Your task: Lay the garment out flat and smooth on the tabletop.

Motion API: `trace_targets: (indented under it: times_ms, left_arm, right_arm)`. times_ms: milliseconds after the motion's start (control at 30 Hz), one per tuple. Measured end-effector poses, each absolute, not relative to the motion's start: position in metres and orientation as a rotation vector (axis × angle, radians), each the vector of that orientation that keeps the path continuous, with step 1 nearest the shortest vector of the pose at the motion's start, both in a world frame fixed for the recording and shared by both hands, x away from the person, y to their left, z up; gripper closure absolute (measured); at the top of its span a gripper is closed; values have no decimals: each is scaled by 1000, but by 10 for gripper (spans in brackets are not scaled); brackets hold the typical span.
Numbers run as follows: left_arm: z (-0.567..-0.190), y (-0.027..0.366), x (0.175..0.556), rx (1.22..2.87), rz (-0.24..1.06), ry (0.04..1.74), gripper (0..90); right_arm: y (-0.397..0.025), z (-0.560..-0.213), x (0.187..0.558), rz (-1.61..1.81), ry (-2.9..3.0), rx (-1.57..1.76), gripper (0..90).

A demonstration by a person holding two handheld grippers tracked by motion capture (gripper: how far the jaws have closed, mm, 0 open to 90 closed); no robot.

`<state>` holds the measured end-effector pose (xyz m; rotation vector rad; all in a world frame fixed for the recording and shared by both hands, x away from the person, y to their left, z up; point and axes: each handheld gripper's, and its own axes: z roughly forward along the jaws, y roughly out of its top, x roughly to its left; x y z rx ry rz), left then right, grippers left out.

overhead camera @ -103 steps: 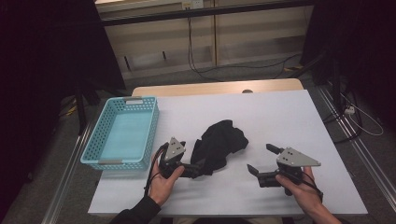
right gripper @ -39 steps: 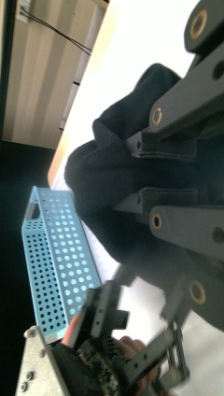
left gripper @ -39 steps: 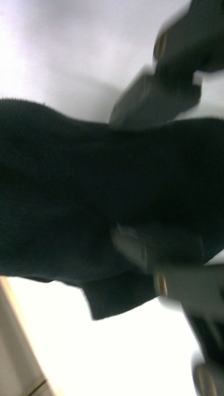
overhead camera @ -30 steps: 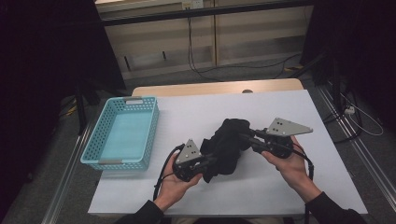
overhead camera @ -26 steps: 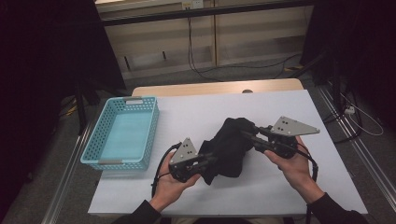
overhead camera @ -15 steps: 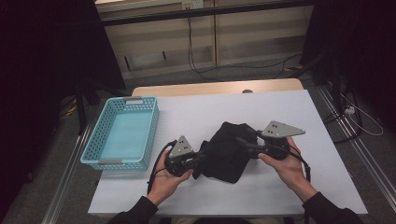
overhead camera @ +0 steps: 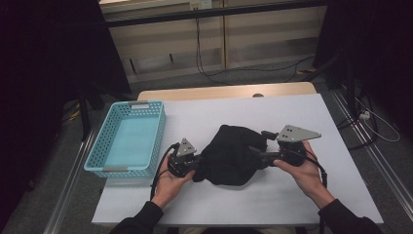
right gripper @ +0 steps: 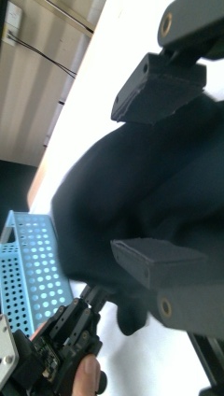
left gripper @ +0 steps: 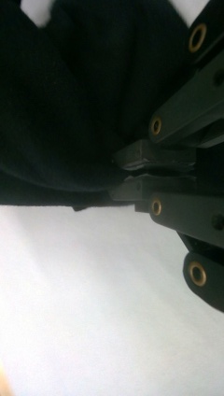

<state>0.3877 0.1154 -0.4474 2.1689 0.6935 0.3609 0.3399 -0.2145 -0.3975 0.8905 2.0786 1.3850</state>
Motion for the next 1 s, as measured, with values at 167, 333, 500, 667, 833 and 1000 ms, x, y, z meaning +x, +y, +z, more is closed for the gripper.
trace_targets:
  times_ms: [167, 333, 500, 667, 833, 1000]
  left_arm:
    - [-450, 113, 384, 2187, 336, 637, 821]
    - [-444, 113, 371, 2142, 353, 582, 647]
    - [-438, 112, 355, 2117, 396, 567, 431]
    - [-430, 113, 340, 2069, 383, 597, 294]
    - [-424, 112, 323, 2050, 381, 581, 234]
    - [-427, 100, 312, 2080, 360, 541, 182]
  right_arm:
    - [-224, -411, 352, 1234, 2151, 955, 240]
    - [-230, -417, 355, 1278, 2144, 968, 216]
    - [-230, -420, 353, 1280, 2155, 946, 301]
    - [-234, -416, 345, 1307, 2125, 947, 307]
    - [-237, -422, 337, 1270, 2191, 945, 274]
    - [-241, -430, 329, 1283, 2228, 931, 241]
